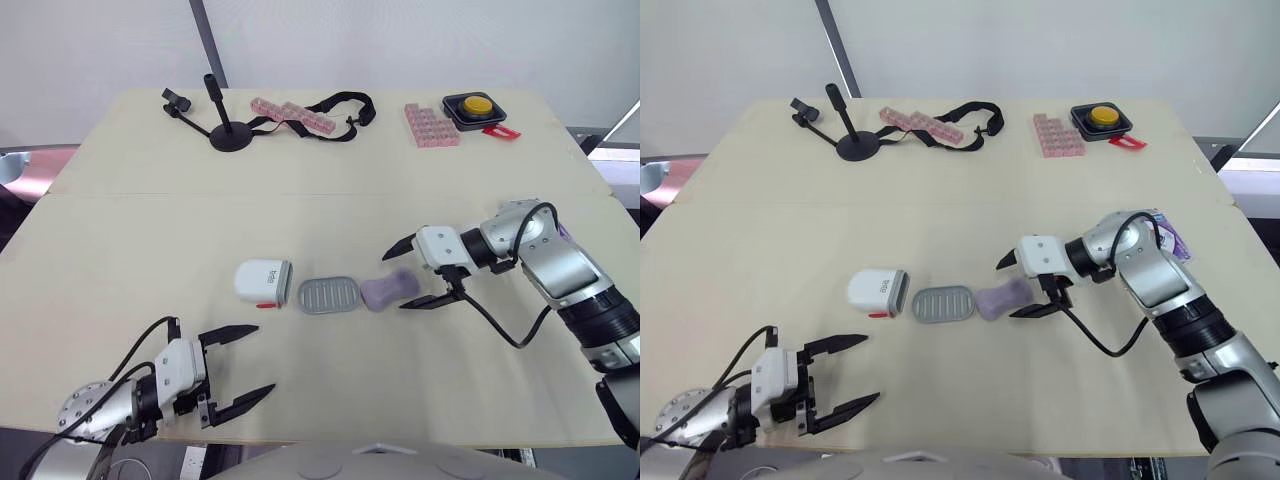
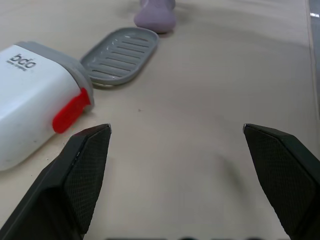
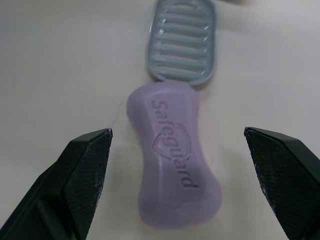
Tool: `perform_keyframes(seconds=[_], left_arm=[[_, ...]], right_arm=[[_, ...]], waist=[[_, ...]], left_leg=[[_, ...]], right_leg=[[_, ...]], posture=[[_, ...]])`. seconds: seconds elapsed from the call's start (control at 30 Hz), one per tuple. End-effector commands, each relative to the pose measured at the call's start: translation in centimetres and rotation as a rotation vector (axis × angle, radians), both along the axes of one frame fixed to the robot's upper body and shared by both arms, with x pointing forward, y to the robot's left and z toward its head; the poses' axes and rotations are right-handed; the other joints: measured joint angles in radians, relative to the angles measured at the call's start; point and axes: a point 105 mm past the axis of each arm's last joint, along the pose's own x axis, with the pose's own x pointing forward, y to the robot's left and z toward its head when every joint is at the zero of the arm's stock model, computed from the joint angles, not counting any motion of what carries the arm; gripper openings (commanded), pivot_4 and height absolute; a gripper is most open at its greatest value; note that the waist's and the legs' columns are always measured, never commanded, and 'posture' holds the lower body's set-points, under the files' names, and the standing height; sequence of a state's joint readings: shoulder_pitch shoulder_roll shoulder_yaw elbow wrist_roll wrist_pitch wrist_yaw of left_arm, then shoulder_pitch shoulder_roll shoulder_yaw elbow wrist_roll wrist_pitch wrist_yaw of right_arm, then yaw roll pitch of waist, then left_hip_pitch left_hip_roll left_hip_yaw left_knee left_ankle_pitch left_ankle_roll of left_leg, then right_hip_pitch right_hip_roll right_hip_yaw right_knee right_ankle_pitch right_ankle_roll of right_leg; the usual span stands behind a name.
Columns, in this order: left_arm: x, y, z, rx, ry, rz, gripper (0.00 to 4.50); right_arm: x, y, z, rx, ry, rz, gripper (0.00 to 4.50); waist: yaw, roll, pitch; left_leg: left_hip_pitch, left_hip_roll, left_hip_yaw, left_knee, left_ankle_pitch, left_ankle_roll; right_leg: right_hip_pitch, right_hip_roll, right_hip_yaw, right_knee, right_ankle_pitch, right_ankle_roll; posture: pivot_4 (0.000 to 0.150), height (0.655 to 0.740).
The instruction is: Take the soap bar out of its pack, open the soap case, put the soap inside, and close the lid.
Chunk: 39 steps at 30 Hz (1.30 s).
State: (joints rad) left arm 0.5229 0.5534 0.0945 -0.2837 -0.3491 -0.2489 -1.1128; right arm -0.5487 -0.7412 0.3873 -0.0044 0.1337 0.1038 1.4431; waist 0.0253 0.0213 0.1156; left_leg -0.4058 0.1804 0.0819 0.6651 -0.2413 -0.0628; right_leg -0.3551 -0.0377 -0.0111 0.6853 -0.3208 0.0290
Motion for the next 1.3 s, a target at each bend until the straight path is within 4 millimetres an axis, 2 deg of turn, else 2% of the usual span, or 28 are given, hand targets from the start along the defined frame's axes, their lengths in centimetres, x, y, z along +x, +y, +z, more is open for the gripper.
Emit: perform_keyframes(seconds=[0.03,0.3,0.53,0.63,0.8,0.83,0.97,1.1,1.3], left_arm=[[0.0,-0.4,0.3,0.002,-0.039,-0.006,4.49],[0.3,-1.8,0.5,-0.008,-0.062,-0.033,4.49],[0.4,-1.8,0.9,0.007,-0.078,-0.049,4.49],[0.7,-1.8,1.4,0.01,-0.087,-0.047,4.5],[0.9,-1.8,2.0,0.01,-0.087,-0.044,4.5],[0.9,-1.9,2.1,0.01,-0.085,-0.044,4.5],[0.9,-1.9,2.2,0.012,-0.081,-0.042,4.5],[1.1,-1.8,2.2,0.011,-0.078,-0.023,4.5],[1.7,-1.5,2.4,0.003,-0.076,0.013,4.5]], right_arm=[[0.0,0.1,0.4,-0.05,-0.037,0.056,4.5],[0.3,1.9,-0.2,-0.047,-0.058,0.058,4.5],[0.5,2.2,-1.1,-0.059,-0.028,0.036,4.5],[0.5,1.8,-1.7,-0.081,-0.02,0.034,3.69],[0.6,1.1,-1.9,-0.1,-0.023,0.03,2.0],[0.6,1.0,-1.9,-0.101,-0.022,0.031,1.83],[0.3,1.1,-1.6,-0.086,-0.022,0.045,1.83],[-0.1,3.0,0.9,0.028,-0.017,0.011,1.83],[-1.5,6.3,2.8,0.102,0.027,-0.042,1.83]], waist=[[0.001,0.0,0.0],[-0.001,0.0,0.0],[0.002,0.0,0.0],[0.002,0.0,0.0],[0.001,-0.001,-0.001],[0.001,-0.001,-0.001],[0.002,-0.001,-0.001],[0.001,-0.001,-0.001],[0.002,-0.001,-0.001]], left_leg=[[0.0,0.0,0.0,0.0,0.0,0.0],[0.001,0.001,0.0,0.0,0.002,-0.004],[0.001,0.001,0.001,0.0,0.004,-0.01],[0.001,0.001,0.001,0.0,0.004,-0.01],[0.001,0.001,0.001,0.0,0.004,-0.011],[0.002,0.001,0.001,0.0,0.004,-0.011],[0.003,0.001,0.001,-0.001,0.004,-0.012],[0.003,0.001,0.001,-0.001,0.004,-0.012],[0.005,0.003,0.001,-0.003,0.005,-0.016]], right_leg=[[0.0,0.0,0.0,0.0,0.0,0.0],[0.0,0.001,0.001,0.001,0.0,0.0],[0.0,0.001,0.001,0.001,0.0,0.0],[0.0,0.001,0.001,0.001,0.0,0.001],[0.0,0.002,0.001,0.001,0.0,0.001],[0.001,0.002,0.002,0.001,0.0,0.001],[0.001,0.002,0.002,0.001,0.0,0.001],[0.001,0.003,0.002,0.001,0.0,0.001],[0.002,0.004,0.003,0.001,0.0,0.001]], posture=[[0.15,0.7343],[0.15,0.7343],[0.15,0.7343],[0.15,0.7343],[0.15,0.7343],[0.15,0.7343],[0.15,0.7343],[0.15,0.7343],[0.15,0.7343]])
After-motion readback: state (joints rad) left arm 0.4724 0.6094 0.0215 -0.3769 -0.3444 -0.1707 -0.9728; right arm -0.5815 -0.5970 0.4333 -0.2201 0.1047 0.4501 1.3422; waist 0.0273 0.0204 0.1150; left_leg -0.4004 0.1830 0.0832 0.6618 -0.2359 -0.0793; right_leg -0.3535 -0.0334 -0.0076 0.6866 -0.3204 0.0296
